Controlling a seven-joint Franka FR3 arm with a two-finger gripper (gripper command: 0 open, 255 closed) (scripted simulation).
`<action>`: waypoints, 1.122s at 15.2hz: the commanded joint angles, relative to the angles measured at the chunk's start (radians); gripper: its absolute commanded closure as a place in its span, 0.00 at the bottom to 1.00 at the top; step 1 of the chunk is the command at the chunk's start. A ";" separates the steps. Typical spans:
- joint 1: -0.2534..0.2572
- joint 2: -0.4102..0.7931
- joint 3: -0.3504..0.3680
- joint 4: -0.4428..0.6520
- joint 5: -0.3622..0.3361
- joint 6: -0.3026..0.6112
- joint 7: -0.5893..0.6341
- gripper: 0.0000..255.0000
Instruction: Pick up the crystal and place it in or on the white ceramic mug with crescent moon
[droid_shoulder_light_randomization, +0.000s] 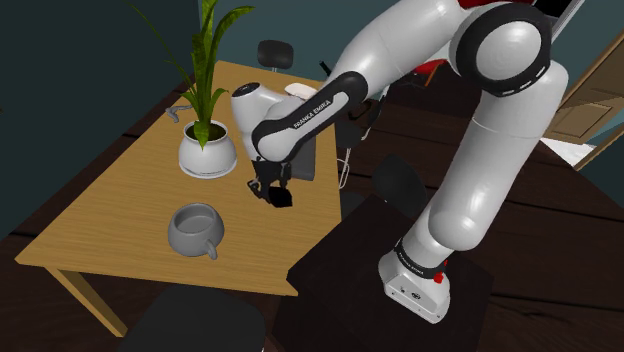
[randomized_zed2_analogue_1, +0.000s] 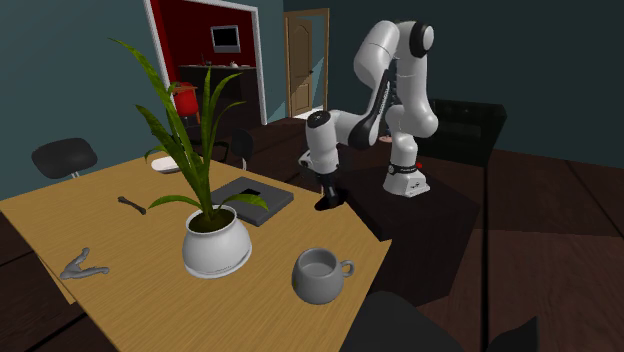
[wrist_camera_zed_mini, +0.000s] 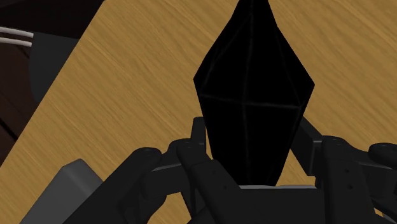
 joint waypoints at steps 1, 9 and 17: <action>-0.002 -0.024 0.003 0.005 0.012 -0.027 -0.011 1.00; 0.056 0.095 0.032 0.210 -0.001 -0.129 0.069 1.00; 0.179 0.354 0.043 0.596 -0.048 -0.281 0.180 1.00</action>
